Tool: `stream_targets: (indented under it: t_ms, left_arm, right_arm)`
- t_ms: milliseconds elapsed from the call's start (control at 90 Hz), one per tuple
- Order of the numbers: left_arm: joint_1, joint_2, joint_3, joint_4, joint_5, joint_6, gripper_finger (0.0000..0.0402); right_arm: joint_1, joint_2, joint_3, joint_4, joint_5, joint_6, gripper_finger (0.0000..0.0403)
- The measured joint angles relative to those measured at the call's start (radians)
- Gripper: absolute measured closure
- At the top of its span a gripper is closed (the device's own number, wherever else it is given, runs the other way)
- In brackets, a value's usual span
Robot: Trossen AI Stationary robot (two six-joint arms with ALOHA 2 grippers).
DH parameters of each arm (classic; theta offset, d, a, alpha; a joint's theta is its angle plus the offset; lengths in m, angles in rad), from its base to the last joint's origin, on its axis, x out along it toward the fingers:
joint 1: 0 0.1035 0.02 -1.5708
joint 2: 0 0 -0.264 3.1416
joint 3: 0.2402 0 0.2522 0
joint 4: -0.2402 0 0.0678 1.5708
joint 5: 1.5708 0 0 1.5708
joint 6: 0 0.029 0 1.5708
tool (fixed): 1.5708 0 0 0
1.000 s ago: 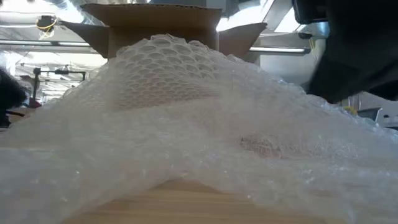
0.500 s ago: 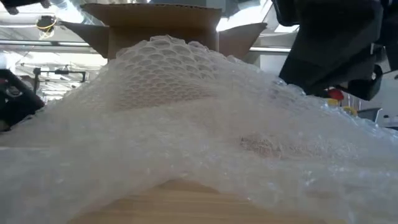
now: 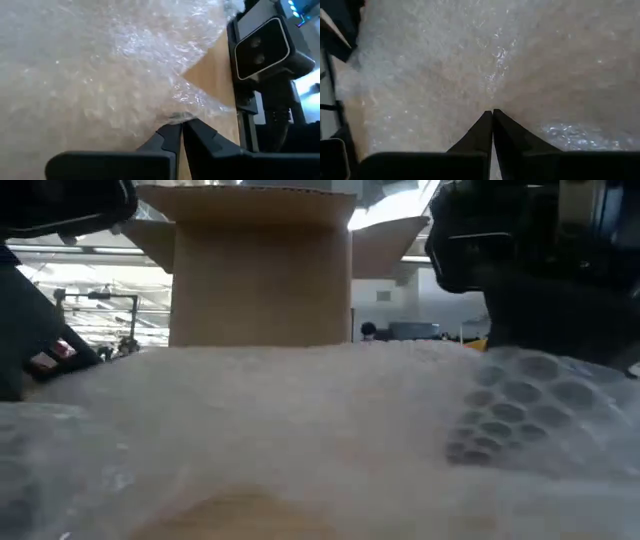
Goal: Wrap mug
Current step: Wrap the yellow mug with bubble wrap
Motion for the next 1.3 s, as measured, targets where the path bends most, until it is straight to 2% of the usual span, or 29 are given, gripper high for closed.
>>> stream_targets:
  t_ms: [167, 311, 411, 667, 733, 844, 989, 1044, 1122, 1211, 1300]
  left_arm:
    - [-0.015, -0.006, 0.002, -0.153, 0.008, -0.076, 0.0401]
    - [-0.040, -0.012, 0.005, -0.243, 0.006, -0.126, 0.0401]
    - [-0.053, -0.014, 0.006, -0.285, 0.001, -0.153, 0.0401]
    - [-0.060, -0.032, 0.006, -0.348, 0.000, -0.243, 0.0401]
    - [-0.061, -0.064, 0.007, -0.471, -0.007, -0.275, 0.0401]
    - [-0.065, -0.119, 0.007, -0.790, -0.059, -0.332, 0.0401]
    - [-0.064, -0.172, -0.005, -1.106, -0.044, -0.460, 0.0401]
    - [-0.073, -0.185, -0.009, -1.207, -0.031, -0.537, 0.0401]
    - [-0.091, -0.204, -0.012, -1.288, -0.016, -0.626, 0.0401]
    - [-0.118, -0.226, -0.013, -1.248, -0.025, -0.640, 0.0401]
    - [-0.139, -0.244, -0.010, -1.181, -0.035, -0.620, 0.0401]
  right_arm:
    - [0.000, -0.015, -0.002, -0.014, -0.029, -0.007, 0.0403]
    - [0.000, -0.023, -0.002, -0.022, -0.114, -0.008, 0.0403]
    - [0.007, -0.025, -0.001, -0.034, -0.163, 0.010, 0.0403]
    - [0.073, -0.064, -0.003, -0.123, -0.189, 0.052, 0.0403]
    - [0.091, -0.085, -0.004, -0.171, -0.191, 0.078, 0.0403]
    - [0.116, -0.120, 0.017, -0.304, -0.189, 0.124, 0.0403]
    - [0.129, -0.137, 0.084, -0.501, -0.200, 0.153, 0.0403]
    - [0.129, -0.137, 0.118, -0.548, -0.189, 0.153, 0.0403]
    - [0.132, -0.138, 0.167, -0.569, -0.121, 0.129, 0.0403]
    - [0.132, -0.139, 0.214, -0.515, -0.017, 0.054, 0.0403]
    - [0.114, -0.140, 0.245, -0.492, 0.016, -0.006, 0.0403]
